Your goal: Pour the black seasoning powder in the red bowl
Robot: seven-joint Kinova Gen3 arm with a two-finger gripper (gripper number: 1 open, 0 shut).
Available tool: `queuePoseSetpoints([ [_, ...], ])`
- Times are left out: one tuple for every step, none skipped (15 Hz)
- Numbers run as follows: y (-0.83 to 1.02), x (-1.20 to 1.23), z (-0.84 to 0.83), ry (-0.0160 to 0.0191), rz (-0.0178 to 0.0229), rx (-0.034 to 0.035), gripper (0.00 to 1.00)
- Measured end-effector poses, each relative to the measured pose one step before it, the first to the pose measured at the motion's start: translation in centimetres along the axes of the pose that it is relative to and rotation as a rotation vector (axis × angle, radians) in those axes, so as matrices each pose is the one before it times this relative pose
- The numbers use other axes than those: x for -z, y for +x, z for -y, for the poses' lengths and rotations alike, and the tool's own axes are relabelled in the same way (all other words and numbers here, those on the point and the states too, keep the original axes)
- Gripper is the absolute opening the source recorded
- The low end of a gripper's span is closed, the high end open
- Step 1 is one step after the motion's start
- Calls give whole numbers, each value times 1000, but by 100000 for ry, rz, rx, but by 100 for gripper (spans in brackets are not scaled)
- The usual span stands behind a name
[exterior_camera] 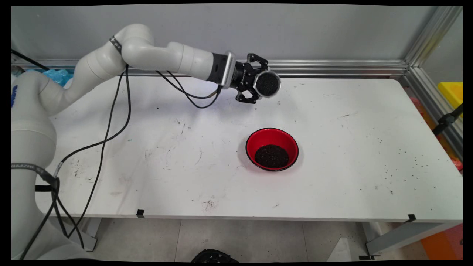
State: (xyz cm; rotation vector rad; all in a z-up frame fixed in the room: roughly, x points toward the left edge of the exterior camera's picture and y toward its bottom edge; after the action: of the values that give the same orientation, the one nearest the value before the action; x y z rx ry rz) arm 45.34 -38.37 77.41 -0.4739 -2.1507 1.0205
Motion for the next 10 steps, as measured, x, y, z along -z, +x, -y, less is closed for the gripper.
queuePoseSetpoints([
  [98, -287, -108, 164, 150, -4441, 0],
  [108, -284, -116, 190, 111, -4358, 0],
  [99, -225, -97, 206, 72, -3513, 0],
  [134, -244, -93, 451, 75, -3973, 0],
  [144, -240, -77, 555, 58, -3751, 0],
  [125, -194, -58, 543, 84, -3166, 0],
  [158, -229, -77, 657, 69, -3750, 0],
  [140, -191, -54, 600, 27, -3089, 0],
  [171, -205, -71, 725, 12, -3468, 0],
  [185, -184, -92, 651, -66, -3218, 0],
])
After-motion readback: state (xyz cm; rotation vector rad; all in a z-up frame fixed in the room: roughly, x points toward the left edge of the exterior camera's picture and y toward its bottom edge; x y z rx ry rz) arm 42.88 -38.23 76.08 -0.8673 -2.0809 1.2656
